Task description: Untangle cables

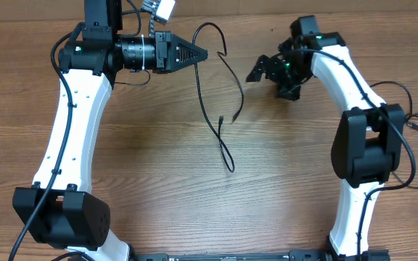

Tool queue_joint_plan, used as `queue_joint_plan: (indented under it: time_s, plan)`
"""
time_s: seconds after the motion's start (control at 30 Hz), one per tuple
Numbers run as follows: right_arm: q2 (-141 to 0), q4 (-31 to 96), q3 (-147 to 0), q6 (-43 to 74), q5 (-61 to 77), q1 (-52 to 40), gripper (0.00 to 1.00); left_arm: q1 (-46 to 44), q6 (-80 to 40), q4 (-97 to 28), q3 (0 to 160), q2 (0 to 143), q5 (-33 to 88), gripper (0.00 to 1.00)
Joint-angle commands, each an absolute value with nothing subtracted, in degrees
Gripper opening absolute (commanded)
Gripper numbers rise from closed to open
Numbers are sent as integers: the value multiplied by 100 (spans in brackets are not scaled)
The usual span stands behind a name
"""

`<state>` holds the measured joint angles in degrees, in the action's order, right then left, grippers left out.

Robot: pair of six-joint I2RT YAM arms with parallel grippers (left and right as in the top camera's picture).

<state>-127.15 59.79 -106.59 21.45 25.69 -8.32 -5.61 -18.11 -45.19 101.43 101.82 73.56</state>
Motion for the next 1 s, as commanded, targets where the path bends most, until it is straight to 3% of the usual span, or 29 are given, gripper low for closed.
queue_joint_plan:
  time_s: [0.0, 0.1, 0.17, 0.23, 0.37, 0.47, 0.63, 0.97]
  plan:
    - [-12807, 5697, -10597, 2408, 2624, -1022, 80, -567, -1887, -4530, 10252, 10012, 7675, 4]
    - [-12807, 5269, -10597, 2405, 2620, -1192, 54, -567, -1887, -4591, 10252, 10012, 7675, 4]
    - [-12807, 5037, -10597, 2405, 2571, -1291, 52, -567, -1887, -4628, 10252, 10012, 7673, 4]
    - [-12807, 4866, -10595, 2405, 2344, -1402, 69, -565, -1887, -4633, 10252, 10012, 7673, 4]
    - [-12807, 4565, -10595, 2401, 1931, -1640, 88, -565, -1887, -4668, 10252, 10012, 7671, 4]
    - [-12807, 4338, -10595, 2403, 1498, -1787, 90, -563, -1887, -4668, 10252, 10012, 7669, 4]
    - [-12807, 3938, -10545, 2401, 854, -1914, 100, -552, -1929, -4668, 10252, 10012, 7649, 4]
    - [-12809, 2543, -9734, 2401, 860, -1940, 100, -550, -2475, -4648, 10252, 10012, 7653, 4]
